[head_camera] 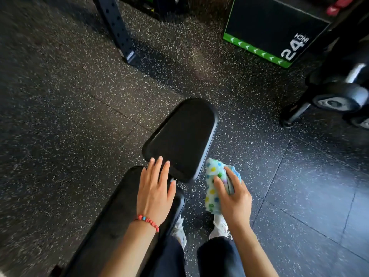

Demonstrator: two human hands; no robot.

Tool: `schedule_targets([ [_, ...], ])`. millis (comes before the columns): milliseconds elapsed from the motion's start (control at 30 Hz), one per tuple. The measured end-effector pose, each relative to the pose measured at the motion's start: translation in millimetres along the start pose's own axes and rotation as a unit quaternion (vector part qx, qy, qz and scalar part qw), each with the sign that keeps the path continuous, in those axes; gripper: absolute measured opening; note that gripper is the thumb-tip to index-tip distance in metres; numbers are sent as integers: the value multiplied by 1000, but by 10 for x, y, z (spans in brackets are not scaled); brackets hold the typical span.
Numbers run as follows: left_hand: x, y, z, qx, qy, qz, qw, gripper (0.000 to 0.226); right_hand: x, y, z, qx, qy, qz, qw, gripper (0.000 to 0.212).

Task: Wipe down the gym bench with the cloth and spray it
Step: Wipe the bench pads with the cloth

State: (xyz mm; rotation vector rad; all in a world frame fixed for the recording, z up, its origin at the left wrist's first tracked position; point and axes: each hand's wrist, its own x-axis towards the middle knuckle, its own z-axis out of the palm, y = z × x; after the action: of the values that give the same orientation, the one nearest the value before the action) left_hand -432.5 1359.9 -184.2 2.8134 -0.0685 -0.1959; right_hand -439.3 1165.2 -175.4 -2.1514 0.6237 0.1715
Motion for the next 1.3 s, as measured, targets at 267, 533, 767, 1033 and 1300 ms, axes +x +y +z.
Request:
schedule_targets([
  [267, 60, 751, -412, -1, -5, 25, 1000, 65, 44, 17, -968, 28, 62, 5, 998, 69],
  [533, 288, 1990, -640, -7, 7, 52, 999, 66, 306, 171, -2183, 58, 90, 2, 994, 71],
  [767, 607, 2790, -745, 0, -5, 96, 995, 59, 593, 219, -2877, 47, 113, -7, 992, 46],
  [1033, 1230, 3100, -930, 16, -31, 111, 993, 73, 1075, -54, -3048, 53, 107, 3, 993, 45],
  [1300, 2457, 3227, -1123, 15, -27, 154, 988, 71, 2037, -668, -3083, 53, 119, 7, 991, 45],
])
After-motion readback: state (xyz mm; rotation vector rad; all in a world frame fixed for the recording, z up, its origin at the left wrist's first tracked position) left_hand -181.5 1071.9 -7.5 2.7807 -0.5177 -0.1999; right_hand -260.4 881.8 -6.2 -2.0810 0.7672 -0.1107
